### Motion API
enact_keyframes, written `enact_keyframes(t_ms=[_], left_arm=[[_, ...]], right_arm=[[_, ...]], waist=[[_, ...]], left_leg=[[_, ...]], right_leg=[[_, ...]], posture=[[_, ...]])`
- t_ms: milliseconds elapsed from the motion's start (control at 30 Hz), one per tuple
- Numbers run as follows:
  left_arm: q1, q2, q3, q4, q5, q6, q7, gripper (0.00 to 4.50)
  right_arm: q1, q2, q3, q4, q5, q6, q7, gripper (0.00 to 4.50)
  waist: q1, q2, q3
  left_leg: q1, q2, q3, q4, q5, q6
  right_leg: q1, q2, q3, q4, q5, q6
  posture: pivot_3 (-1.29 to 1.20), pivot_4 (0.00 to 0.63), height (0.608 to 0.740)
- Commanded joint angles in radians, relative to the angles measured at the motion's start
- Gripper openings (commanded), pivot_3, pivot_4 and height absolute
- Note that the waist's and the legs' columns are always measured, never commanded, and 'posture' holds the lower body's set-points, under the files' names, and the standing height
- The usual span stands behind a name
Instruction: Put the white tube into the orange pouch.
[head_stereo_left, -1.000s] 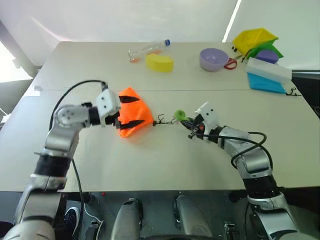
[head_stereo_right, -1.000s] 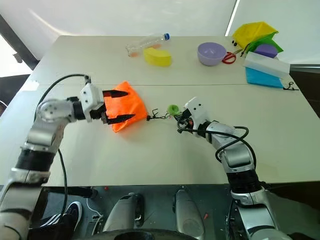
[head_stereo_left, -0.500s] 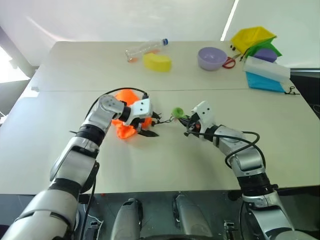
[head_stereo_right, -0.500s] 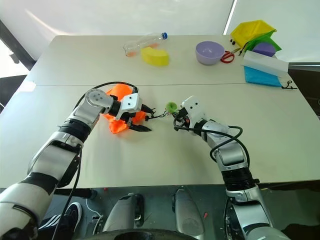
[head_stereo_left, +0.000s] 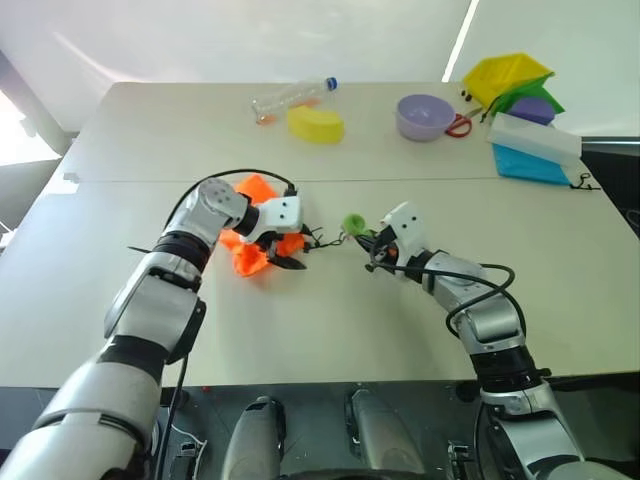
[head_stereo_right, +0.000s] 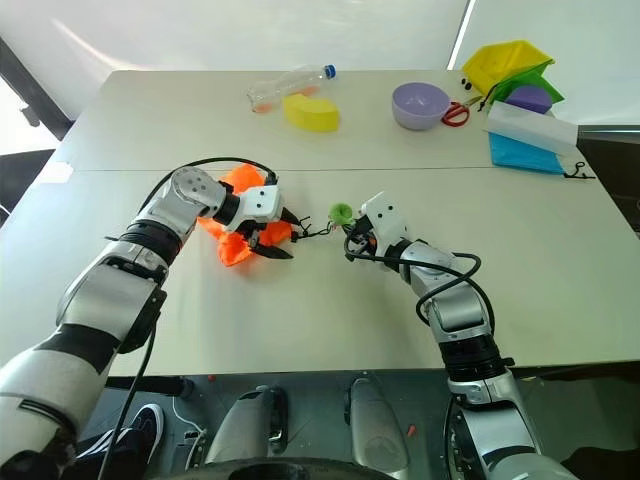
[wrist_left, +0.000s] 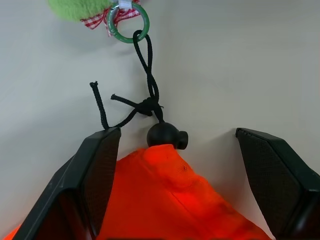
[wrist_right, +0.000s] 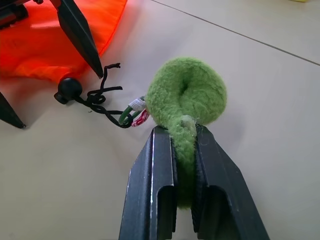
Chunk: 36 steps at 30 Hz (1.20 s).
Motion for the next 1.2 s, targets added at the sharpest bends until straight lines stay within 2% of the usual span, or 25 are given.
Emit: enact_keyframes(t_ms=[33,67,100,167,467,600,1033,1167,1200], left_arm=[[-0.026,-0.008,0.011,0.017,0.025,-0.015,0.032,3.93],[-0.025,-0.009,0.009,0.018,0.030,-0.019,0.032,3.93],[-0.023,-0.012,0.010,0.019,0.032,-0.020,0.032,3.40],[-0.018,-0.014,0.010,0.018,0.037,-0.038,0.037,2.73],[-0.014,-0.013,0.018,0.024,0.044,-0.051,0.037,2.73],[-0.015,-0.015,0.018,0.024,0.050,-0.065,0.049,1.49],[-0.019,-0.018,0.026,0.032,0.055,-0.052,0.041,1.49],[-0.017,-0.019,0.031,0.028,0.051,-0.064,0.047,0.31],[-0.016,-0.020,0.034,0.028,0.048,-0.064,0.048,0.31]], right_arm=[[-0.030,0.008,-0.001,-0.011,-0.004,-0.025,-0.006,0.00],[-0.030,0.008,-0.001,-0.010,-0.005,-0.026,-0.006,0.00],[-0.030,0.009,-0.001,-0.012,-0.004,-0.025,-0.006,0.00],[-0.032,0.008,0.001,-0.012,-0.007,-0.026,-0.005,0.00],[-0.036,0.005,-0.003,-0.012,-0.007,-0.028,-0.006,0.00],[-0.040,0.007,0.000,-0.008,-0.010,-0.030,-0.006,0.00],[-0.044,0.003,-0.003,-0.007,-0.014,-0.031,-0.003,0.00],[-0.043,0.002,0.001,-0.006,-0.018,-0.034,-0.002,0.00],[-0.043,0.002,0.001,-0.006,-0.018,-0.034,-0.002,0.00]], waist=[[0.000,0.000,0.000],[0.000,0.000,0.000],[0.000,0.000,0.000],[0.001,0.000,0.000],[0.002,0.000,0.000],[0.002,0.000,0.000],[0.002,0.000,0.000],[0.002,0.000,0.000],[0.002,0.000,0.000]], left_leg=[[0.000,0.000,0.000,0.000,0.000,0.000],[0.000,0.000,0.000,0.001,0.000,0.000],[0.000,0.000,0.000,0.001,0.000,0.000],[0.000,0.000,0.000,0.002,0.000,0.000],[0.000,0.000,0.000,0.002,0.000,0.000],[0.000,0.000,0.000,0.002,0.000,0.000],[0.000,0.000,0.000,0.002,0.000,0.000],[0.000,0.000,0.000,0.002,0.000,0.000],[0.000,0.000,0.000,0.002,0.000,0.000]], right_leg=[[0.000,0.000,0.000,0.000,0.000,0.000],[0.000,0.000,0.000,0.000,0.000,0.000],[0.000,0.000,0.000,0.001,0.000,0.000],[0.001,0.000,0.000,0.001,0.000,0.000],[0.001,0.000,0.000,0.001,0.000,0.000],[0.001,0.000,0.000,0.001,0.000,0.000],[0.001,0.000,0.000,0.001,0.000,0.000],[0.001,0.000,0.000,0.001,0.000,0.000],[0.001,0.000,0.000,0.001,0.000,0.000]], posture=[[0.00,0.150,0.740],[0.00,0.150,0.740],[0.00,0.150,0.740],[0.00,0.150,0.740],[0.00,0.150,0.740],[0.00,0.150,0.740],[0.00,0.150,0.740],[0.00,0.150,0.740],[0.00,0.150,0.740]])
